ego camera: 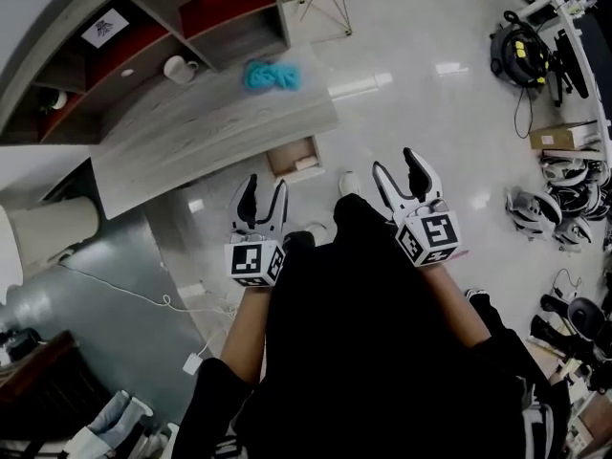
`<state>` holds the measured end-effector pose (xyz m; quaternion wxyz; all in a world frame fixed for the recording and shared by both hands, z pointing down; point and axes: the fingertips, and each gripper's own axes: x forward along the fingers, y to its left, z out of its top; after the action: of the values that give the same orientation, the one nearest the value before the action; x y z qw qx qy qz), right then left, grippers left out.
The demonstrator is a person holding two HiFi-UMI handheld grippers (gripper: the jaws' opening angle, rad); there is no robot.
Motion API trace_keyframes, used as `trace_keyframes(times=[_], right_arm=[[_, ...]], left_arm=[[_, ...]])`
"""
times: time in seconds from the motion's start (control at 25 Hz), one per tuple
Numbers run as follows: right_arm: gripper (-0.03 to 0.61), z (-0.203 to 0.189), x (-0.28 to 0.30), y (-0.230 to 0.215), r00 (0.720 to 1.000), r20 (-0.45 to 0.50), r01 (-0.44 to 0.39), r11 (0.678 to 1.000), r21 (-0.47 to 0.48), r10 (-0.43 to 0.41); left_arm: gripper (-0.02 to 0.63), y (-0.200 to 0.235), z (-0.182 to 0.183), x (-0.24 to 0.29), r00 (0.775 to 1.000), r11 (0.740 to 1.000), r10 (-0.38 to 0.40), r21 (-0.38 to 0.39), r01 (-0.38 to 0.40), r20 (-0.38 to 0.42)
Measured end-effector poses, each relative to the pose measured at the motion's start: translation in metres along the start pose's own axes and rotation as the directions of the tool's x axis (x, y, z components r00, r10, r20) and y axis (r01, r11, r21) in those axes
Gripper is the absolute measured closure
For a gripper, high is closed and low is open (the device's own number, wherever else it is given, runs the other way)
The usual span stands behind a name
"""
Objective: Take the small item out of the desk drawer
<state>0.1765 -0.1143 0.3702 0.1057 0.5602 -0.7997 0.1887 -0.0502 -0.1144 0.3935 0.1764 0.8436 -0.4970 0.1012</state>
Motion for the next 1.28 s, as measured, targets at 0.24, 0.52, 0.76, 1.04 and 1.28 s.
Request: trace_keyframes(times=[0.24,0.52,0.76,1.04,1.28], right_arm=[[0.322,0.015,0.013,-0.073,0.999,-0.016,-0.036,0.998,0.050,0.036],[0.327,0.004,0.042,-0.120,0.988,-0.067,-0.132,0.989,0.063,0.136],[0.324,-0.003,0.081,-0.130,0.980,-0.095,-0.166,0.982,0.096,0.175],[0.324,-0.034,0.097,-0.136,0.973,-0.173,-0.137,0.987,0.085,0.150],[0.325,-0.062,0.105,-0.125,0.968,-0.235,-0.061,0.993,0.104,0.084]], left_arm=[[0.403,-0.036,0.005,0.039,0.997,0.997,0.064,-0.038,-0.066,-0.054],[0.403,-0.058,-0.013,0.070,0.981,0.988,0.149,-0.017,-0.152,-0.127],[0.403,-0.043,-0.056,0.092,0.956,0.989,0.145,0.063,-0.133,-0.254],[0.404,-0.020,-0.165,0.138,0.878,0.962,0.051,0.260,0.085,-0.476],[0.405,0.004,-0.241,0.164,0.807,0.959,-0.023,0.215,0.184,-0.590]])
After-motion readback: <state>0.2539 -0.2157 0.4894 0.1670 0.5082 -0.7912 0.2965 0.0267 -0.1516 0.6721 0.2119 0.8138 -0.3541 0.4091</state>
